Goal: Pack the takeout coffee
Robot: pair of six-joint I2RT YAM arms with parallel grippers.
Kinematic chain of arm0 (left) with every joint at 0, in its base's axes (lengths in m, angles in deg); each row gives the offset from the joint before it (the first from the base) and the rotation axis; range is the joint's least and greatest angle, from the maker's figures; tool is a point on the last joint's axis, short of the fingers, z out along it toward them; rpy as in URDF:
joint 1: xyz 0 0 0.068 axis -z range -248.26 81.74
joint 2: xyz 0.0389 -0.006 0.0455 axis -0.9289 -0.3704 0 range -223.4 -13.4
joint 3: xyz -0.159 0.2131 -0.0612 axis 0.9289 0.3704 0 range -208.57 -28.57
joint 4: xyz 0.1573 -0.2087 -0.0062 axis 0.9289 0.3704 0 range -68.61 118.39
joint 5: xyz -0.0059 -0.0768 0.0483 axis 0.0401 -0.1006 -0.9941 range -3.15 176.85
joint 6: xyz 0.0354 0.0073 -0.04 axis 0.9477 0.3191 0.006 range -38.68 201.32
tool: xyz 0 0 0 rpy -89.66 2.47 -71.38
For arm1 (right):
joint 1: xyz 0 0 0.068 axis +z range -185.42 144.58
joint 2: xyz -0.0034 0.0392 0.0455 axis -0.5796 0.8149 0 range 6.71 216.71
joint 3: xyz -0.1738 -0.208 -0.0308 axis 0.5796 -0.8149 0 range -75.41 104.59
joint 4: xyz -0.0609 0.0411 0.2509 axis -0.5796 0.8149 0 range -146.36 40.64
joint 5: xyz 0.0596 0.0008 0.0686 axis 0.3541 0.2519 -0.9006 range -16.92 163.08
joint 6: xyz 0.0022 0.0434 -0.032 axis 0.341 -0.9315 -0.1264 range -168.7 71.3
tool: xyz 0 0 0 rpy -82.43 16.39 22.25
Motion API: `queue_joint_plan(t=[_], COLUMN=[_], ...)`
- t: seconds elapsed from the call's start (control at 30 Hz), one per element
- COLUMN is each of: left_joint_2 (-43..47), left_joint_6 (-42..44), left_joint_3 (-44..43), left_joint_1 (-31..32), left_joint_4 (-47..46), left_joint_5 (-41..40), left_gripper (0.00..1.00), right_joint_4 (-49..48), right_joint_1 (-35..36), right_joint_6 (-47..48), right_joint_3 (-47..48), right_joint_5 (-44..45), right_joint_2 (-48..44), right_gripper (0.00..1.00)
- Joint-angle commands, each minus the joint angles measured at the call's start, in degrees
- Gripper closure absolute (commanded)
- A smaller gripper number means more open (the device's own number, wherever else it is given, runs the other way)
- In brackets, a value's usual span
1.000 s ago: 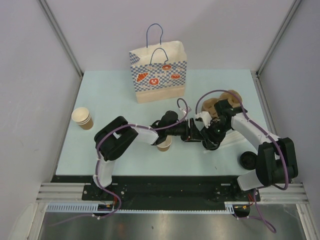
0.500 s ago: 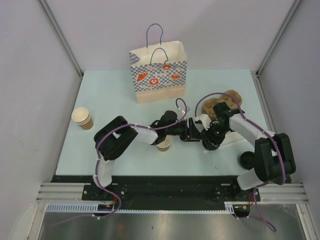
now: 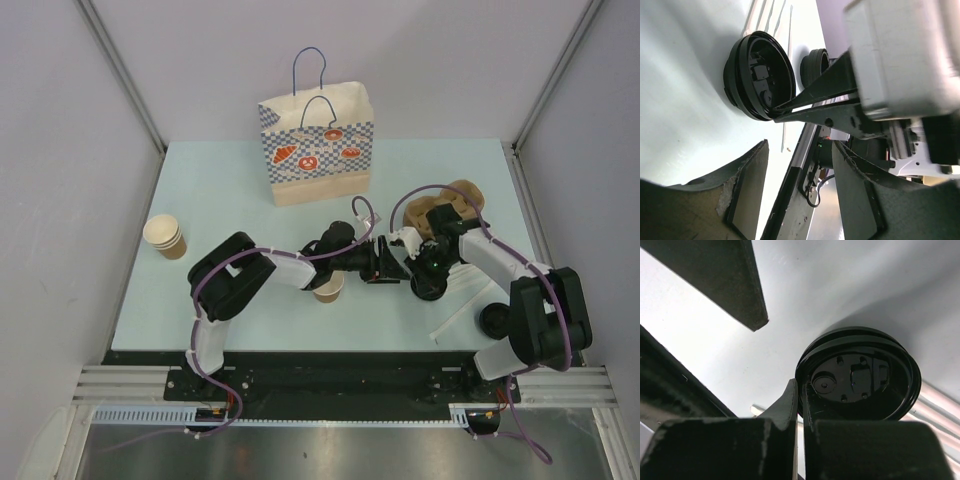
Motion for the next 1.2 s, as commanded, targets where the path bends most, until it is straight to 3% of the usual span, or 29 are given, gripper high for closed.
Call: queue_joint_plan(t=[0.0,0.27,0.43,0.53,0.67,0.87,0.9,1.0,1.17], left_joint_2=[3.1,3.9,4.1,4.3,6.1,8.2,9.0,10.0,11.6], left_joint_6=[1.2,3.5,5.1,7.2,9.7,16.2,16.9,19.5,22.5], left_joint_3=[0.0,-0.4,-1.0,-2.2,-3.7,-7.5,-7.6,-7.3,-5.9], left_joint_1=[-0.1,0.1,0.2,0.8,2.2,4.0,4.2,4.2,4.2], left_joint_4=[-1.9,1.9,3.9,4.7,7.1,14.1,14.9,17.7,21.6], left_joint_5=[0.2,-1.5,-2.4,-1.7,0.0,4.4,4.8,5.6,5.5], left_gripper=[0.41,0.32,0.32,0.32,0.31,0.30,0.29,0.28,0.27], right_joint_4=[-0.2,-2.4,-0.2,5.0,12.8,23.9,26.6,28.8,28.5], right_joint_1=[0.3,-2.7,-7.4,-10.6,-21.5,-28.3,-32.0,-38.8,-42.7], right_joint_6=[-2.1,-9.0,-10.5,-8.0,-4.1,3.0,5.2,8.4,11.7], right_joint_3=[-0.2,0.0,1.3,3.1,8.5,9.3,9.2,7.9,4.9], right_joint_5=[-0.7,-3.9,-4.6,-2.3,1.4,9.5,9.3,9.4,9.5], right_joint_2=[-5.0,-14.1,-15.7,-17.1,-20.8,-26.4,-26.6,-26.0,-22.5], right_gripper=[1.00,1.00,1.00,1.00,1.00,1.00,1.00,1.00,1.00])
